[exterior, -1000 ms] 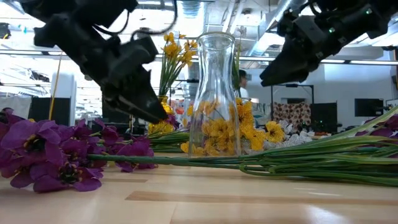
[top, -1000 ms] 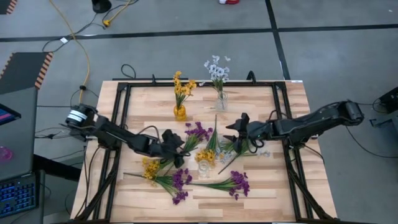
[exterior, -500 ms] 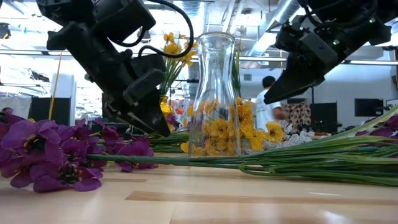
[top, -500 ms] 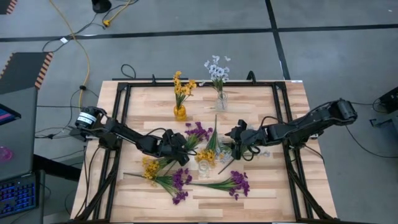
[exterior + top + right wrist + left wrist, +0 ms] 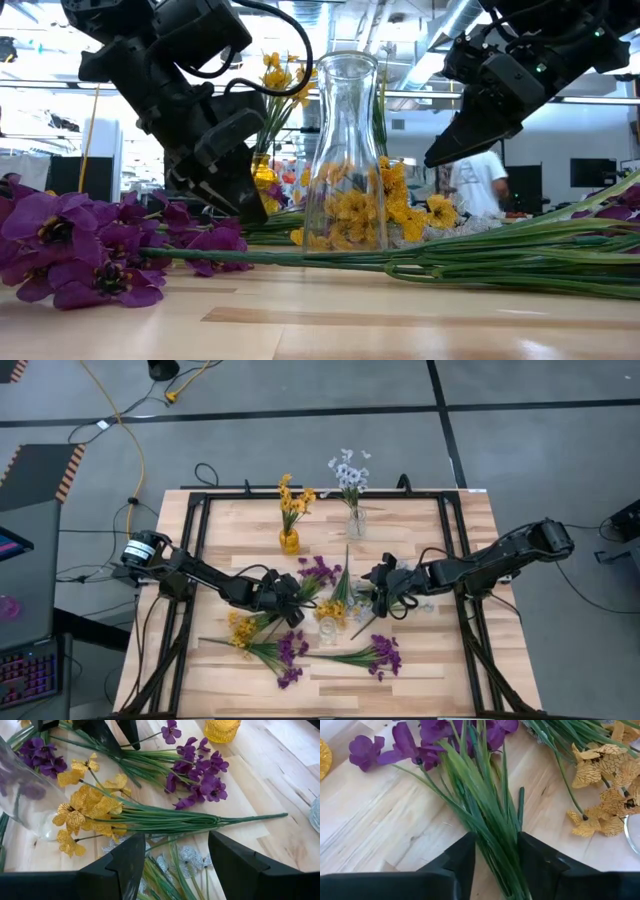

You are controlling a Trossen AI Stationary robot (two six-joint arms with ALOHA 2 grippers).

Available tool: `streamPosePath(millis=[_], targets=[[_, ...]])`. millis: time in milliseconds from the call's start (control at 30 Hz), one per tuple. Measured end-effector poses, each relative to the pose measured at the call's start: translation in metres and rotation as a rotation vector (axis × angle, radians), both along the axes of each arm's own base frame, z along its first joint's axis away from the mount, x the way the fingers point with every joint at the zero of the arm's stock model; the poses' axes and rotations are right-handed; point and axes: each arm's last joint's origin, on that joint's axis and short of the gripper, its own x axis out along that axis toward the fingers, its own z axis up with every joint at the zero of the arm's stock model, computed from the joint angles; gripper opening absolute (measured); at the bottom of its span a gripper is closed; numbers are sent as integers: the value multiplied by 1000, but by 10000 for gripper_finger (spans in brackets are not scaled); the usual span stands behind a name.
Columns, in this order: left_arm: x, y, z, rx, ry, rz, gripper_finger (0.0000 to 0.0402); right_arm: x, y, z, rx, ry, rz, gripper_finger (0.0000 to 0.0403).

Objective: Sort flowers into vase by color
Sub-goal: Put the top violet flowers into the bottom transparent vase

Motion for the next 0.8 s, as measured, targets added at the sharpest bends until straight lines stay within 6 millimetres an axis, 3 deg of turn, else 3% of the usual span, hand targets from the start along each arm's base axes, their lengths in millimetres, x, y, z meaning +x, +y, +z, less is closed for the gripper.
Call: streamPosePath(millis=[367,800], targets=[[0,0,0,-26,-12,30,7,0,0,0,0,1,0,244],[-2,0,10,-59,-55,52,1,0,0,0,-3,1,1,244]])
